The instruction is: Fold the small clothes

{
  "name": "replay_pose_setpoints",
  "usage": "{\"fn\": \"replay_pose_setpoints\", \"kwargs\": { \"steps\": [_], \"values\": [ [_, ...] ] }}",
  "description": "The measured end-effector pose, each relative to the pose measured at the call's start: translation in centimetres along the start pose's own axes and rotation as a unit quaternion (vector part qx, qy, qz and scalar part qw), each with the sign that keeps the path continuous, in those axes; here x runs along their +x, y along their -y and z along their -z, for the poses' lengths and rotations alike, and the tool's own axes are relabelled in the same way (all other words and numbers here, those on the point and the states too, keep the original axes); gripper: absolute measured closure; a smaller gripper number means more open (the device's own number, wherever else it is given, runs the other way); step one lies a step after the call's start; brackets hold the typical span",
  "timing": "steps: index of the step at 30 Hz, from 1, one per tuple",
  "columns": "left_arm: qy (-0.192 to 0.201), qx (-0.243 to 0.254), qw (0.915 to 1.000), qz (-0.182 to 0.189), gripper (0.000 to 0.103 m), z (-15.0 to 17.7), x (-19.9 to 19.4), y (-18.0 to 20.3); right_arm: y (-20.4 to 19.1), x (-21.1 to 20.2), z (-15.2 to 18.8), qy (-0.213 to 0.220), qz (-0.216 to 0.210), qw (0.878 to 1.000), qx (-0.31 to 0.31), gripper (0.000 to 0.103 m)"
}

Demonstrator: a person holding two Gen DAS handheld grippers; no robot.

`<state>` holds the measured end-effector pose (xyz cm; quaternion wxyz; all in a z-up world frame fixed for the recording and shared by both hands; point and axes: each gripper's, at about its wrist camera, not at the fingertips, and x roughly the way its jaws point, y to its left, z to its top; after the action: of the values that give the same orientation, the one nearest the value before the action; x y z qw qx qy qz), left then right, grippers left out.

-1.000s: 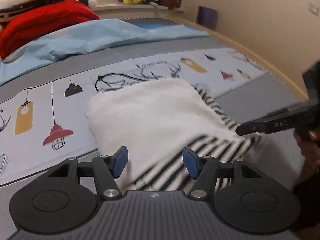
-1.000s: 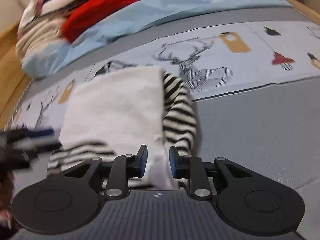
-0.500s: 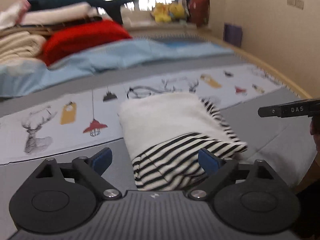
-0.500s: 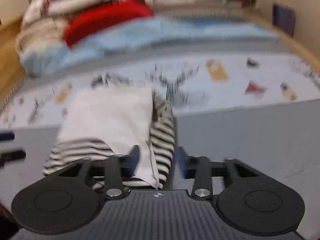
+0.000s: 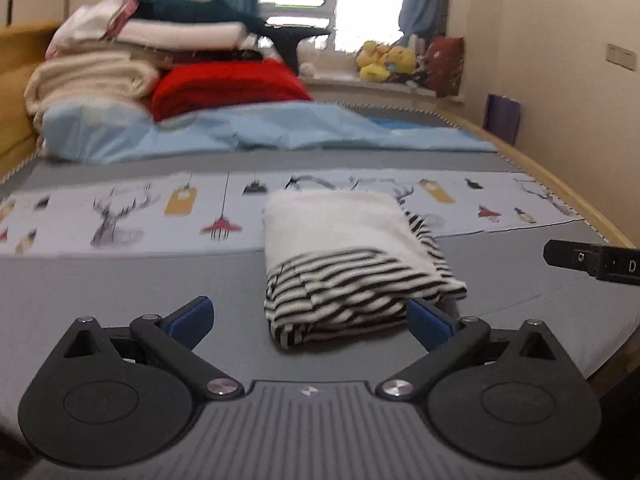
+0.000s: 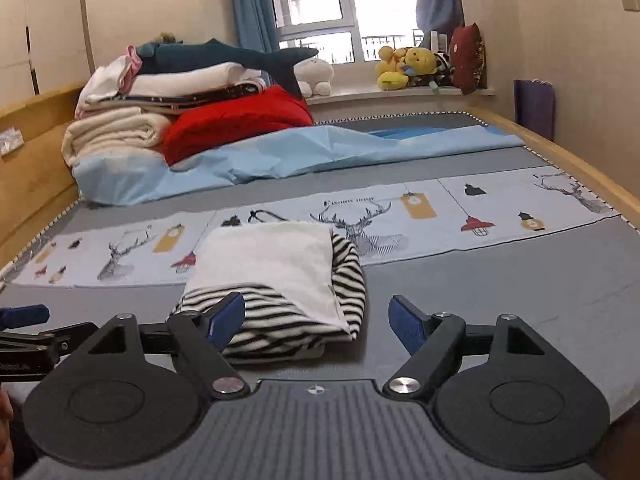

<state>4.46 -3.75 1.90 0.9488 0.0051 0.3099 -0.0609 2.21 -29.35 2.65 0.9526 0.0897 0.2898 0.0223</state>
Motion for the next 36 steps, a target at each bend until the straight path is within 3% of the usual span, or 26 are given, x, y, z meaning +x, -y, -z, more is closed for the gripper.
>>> {"fn": "replay_pose_setpoints", "kwargs": {
  "steps": [4,13,20,36],
  "values": [
    [-0.032,-0.044,0.9985,-0.010,0.001,0.1,0.7,-0.2,-1.0,0.8,0.3,-0.018,0.005,1.000,-0.007,0.023],
    [-0.057,-0.056,0.9966,-0.021,0.001,0.4,2.5,0.2,-4.1,2.3,1.2,-0.041,-0.004,0.998,-0.038,0.023],
    [-0.054,-0.050,0.9971,-0.021,0.001,0.2,3.4,0.8,-5.1,3.6,1.7,-0.057,-0.006,0.996,-0.065,0.023],
    [-0.066,-0.061,0.9958,-0.016,0.001,0.4,4.3,0.6,-5.0,5.2,1.7,-0.074,-0.010,0.996,-0.057,0.023]
  ]
}}
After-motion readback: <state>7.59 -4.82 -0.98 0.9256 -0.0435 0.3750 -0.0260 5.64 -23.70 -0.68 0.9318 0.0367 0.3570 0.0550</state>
